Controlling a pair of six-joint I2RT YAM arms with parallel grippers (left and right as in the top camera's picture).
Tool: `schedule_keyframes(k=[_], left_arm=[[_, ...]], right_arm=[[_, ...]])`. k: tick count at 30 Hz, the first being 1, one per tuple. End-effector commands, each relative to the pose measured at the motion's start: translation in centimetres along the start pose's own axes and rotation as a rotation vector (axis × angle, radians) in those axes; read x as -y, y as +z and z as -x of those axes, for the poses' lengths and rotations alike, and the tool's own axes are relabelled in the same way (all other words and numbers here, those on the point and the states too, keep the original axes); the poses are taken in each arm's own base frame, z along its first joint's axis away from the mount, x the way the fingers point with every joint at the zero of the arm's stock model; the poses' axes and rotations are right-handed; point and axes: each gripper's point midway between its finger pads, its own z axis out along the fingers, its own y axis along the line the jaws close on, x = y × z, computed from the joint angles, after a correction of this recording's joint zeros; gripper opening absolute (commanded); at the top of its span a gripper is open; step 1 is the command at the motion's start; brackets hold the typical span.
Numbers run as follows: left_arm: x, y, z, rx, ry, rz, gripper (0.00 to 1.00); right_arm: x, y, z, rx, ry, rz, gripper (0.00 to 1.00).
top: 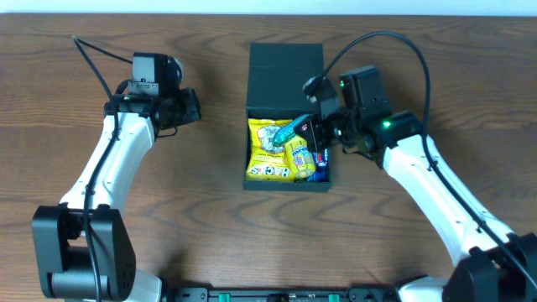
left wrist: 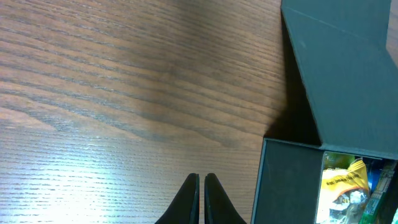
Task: Pack container
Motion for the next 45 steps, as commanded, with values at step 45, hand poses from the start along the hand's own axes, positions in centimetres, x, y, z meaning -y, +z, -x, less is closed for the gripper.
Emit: schedule_keyframes(k=[45], left_arm=[[0.2,0.0,0.5,0.014,0.021,-0.009,0.06]], right_arm=[[5.2,0.6,5.4,0.194,0.010,-0.207,0.02]])
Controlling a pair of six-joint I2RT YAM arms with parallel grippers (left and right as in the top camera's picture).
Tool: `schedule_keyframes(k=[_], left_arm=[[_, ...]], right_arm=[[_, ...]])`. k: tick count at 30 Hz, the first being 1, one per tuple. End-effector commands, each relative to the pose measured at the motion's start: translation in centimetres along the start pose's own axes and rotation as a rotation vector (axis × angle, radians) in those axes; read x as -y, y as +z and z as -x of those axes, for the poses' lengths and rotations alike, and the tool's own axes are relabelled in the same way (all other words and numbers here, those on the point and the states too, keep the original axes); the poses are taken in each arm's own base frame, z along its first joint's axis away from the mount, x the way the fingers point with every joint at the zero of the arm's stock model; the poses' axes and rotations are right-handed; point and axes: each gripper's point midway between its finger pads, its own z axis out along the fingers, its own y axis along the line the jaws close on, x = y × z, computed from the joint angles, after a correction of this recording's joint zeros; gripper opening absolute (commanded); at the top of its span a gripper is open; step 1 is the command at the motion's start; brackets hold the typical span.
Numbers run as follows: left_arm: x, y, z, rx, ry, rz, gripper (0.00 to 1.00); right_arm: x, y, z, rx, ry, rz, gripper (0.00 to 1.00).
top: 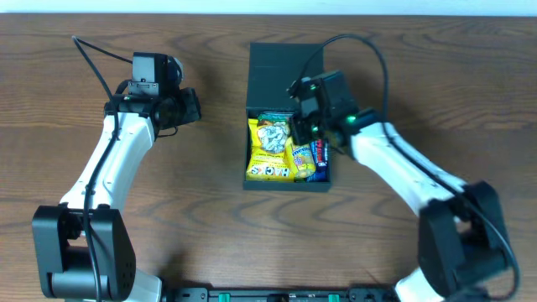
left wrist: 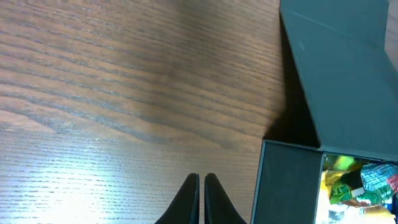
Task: Pack container
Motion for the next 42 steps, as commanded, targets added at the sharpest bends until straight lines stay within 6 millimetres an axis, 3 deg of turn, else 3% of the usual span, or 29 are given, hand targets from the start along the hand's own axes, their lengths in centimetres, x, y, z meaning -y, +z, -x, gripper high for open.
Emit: schedule_keyframes(k=[1,4,6,11,14,20,25,29,32,42], left_arm=[[0.2,0.0,0.6,0.017,0.022,-0.009,0.06],[0.8,0.0,1.4,0.047,-0.009,-0.037,0.06],[1.7,0.5,2.0,0.065,-0.015,-0.089,0.06],[2.6,4.1,2.5,0.043,-0.146,-0.190,0.06],[3.0,7.8,2.0,-0.013,-0.233,-0.268,0.06],[4.6,12.5,1.3,-0.143,-0.311,-0.368,0.06],[7.1,14.4,1.4,-0.183,-0.294,-0.397,0.06],[9.8,14.5,1.8,-0.180,-0.245,-0.428,0.06],[11.3,14.2,1.6,-0.188,-0.208,-0.462,0.06],[13.1,12.6,2.3,-0.189,-0.090,-0.581,0.06]], right_arm=[[2.3,-5.2,4.1,0.153,0.055,-0.038,0.01],[6.4,-6.1,3.8,0.156,0.194,-0.091,0.01],[8.3,-5.3,2.9,0.125,0.257,-0.075,0.01],[10.7,-1.7,1.3,0.070,0.389,-0.041,0.01],[11.4,0.9,1.1,0.071,0.445,0.013,0.02],[12.8,3.6,0.2,0.059,0.561,0.029,0.01],[12.4,5.2,-0.3,0.042,0.582,0.098,0.01],[11.4,5.7,0.3,0.059,0.558,0.186,0.01],[10.8,5.6,1.0,0.081,0.526,0.226,0.01],[8.7,3.5,4.6,0.214,0.341,0.426,0.02]])
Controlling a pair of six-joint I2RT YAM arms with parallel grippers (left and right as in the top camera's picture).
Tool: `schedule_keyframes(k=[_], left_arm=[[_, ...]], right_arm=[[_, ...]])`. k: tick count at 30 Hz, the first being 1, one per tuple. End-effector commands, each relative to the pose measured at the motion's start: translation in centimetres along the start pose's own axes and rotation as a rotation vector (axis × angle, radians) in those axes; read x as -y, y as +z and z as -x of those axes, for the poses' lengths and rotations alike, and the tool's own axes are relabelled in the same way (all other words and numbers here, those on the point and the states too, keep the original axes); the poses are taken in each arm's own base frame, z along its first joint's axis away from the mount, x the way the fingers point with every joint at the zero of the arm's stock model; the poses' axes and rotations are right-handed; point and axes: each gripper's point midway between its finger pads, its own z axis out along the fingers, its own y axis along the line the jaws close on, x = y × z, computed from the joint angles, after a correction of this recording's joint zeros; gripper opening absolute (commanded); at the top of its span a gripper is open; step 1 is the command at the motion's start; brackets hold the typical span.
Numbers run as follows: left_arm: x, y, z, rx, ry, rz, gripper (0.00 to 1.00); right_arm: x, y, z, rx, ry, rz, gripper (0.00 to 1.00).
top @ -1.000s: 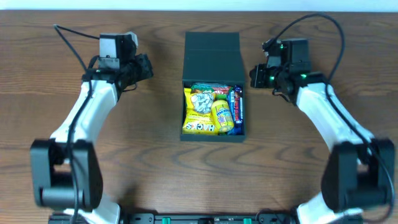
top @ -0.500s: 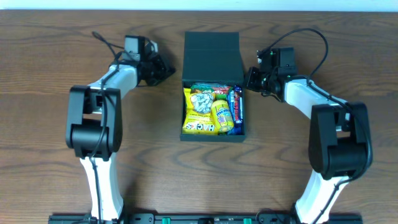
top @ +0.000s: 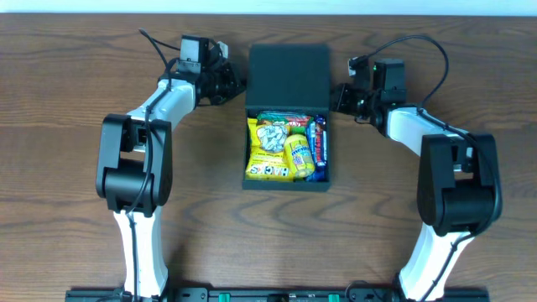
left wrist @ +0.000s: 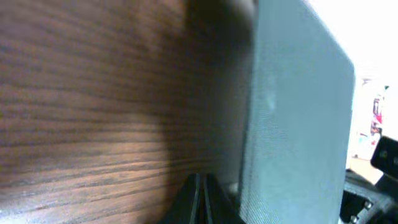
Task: Pack container
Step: 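Move both grippers to the upright lid's left and right edges, then push the lid forward with both grippers to fold it shut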
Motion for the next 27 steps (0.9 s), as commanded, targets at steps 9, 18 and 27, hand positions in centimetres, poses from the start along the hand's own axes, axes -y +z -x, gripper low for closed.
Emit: schedule_keyframes(k=[9,18,27], left_arm=[[6.4,-2.2,0.2,-0.013,0.278,-0.129,0.06],[8.0,-4.1,0.3,0.012,0.371,-0.123,0.06],[8.6,-5.4,-0.3,0.004,0.450,-0.101,0.06]], right_arm=[[-4.6,-1.3,0.9,-0.012,-0.125,0.280,0.02],[-6.3,-1.9,1.7,0.020,-0.211,0.360,0.02],[-8.6,-3.6,3.1,0.060,-0.272,0.388,0.02]])
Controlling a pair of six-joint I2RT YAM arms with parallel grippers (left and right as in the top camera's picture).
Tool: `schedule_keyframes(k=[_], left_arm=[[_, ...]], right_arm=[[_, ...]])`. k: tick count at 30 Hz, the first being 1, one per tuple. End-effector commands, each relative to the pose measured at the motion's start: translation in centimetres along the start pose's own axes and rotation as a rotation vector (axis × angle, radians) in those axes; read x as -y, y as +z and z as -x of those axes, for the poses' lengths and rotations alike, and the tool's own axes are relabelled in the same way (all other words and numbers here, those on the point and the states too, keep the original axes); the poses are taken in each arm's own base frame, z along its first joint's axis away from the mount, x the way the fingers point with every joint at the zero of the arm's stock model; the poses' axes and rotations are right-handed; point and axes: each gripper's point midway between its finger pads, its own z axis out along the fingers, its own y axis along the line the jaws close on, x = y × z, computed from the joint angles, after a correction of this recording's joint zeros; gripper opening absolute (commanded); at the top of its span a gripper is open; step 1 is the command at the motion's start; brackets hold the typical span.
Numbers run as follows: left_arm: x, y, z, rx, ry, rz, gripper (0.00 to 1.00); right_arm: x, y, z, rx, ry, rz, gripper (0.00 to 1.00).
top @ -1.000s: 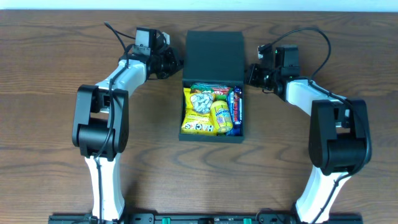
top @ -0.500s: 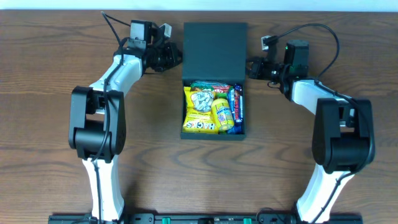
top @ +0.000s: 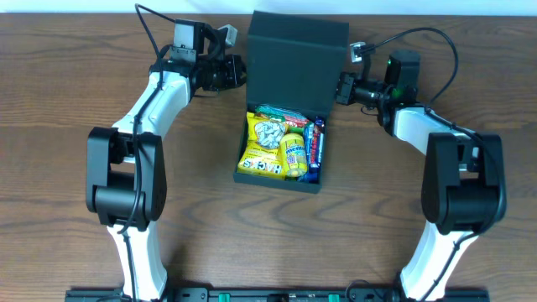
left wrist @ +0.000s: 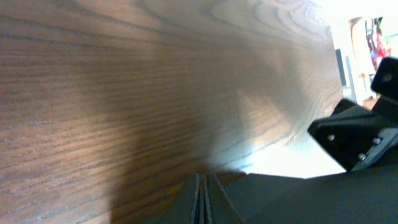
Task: Pack container
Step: 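Push the lid forward with both grippers to fold it shut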
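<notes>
The dark box (top: 277, 183) sits mid-table, holding yellow candy bags (top: 270, 144) and a blue bar (top: 315, 149). Its hinged lid (top: 298, 59) is tilted up off the table behind it. My left gripper (top: 240, 74) is shut, with nothing between its fingers, its tips against the lid's left edge. In the left wrist view the shut fingertips (left wrist: 201, 182) sit at the edge of the dark lid (left wrist: 298, 202). My right gripper (top: 342, 88) is at the lid's right edge and looks shut; it also shows as a black block in the left wrist view (left wrist: 357, 140).
Bare wooden tabletop (top: 193, 184) lies on all sides of the box. Cables loop from both wrists near the table's far edge (top: 151, 21).
The lid, which lay flat on the table behind the box, is now raised and tilted. Both grippers sit a little farther back at its side edges. The box has shifted slightly left and turned.
First my right gripper held a teal packet over the open box, while the left stayed shut out to the left. Then the right gripper was down in the box among the candy. After that both grippers flanked the flat lid, which now stands raised between them.
</notes>
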Motion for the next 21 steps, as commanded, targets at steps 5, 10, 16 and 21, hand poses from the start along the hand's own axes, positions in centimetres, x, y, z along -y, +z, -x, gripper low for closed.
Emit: schedule_keyframes(k=[5,10,16,21], left_arm=[[3.5,-3.1,0.8,0.020,0.175,0.030,0.06],[4.5,-5.6,0.9,0.030,0.249,0.100,0.06],[5.7,-8.8,0.5,0.036,0.317,0.173,0.06],[6.6,-11.1,0.0,0.035,0.366,0.226,0.06]], right_arm=[[-6.2,-1.5,2.8,0.020,-0.135,0.082,0.02],[-7.6,-2.4,2.0,-0.024,-0.163,0.065,0.02],[-8.4,-3.8,1.0,-0.073,-0.173,-0.012,0.01],[-9.6,-5.5,0.5,-0.102,-0.217,-0.104,0.01]])
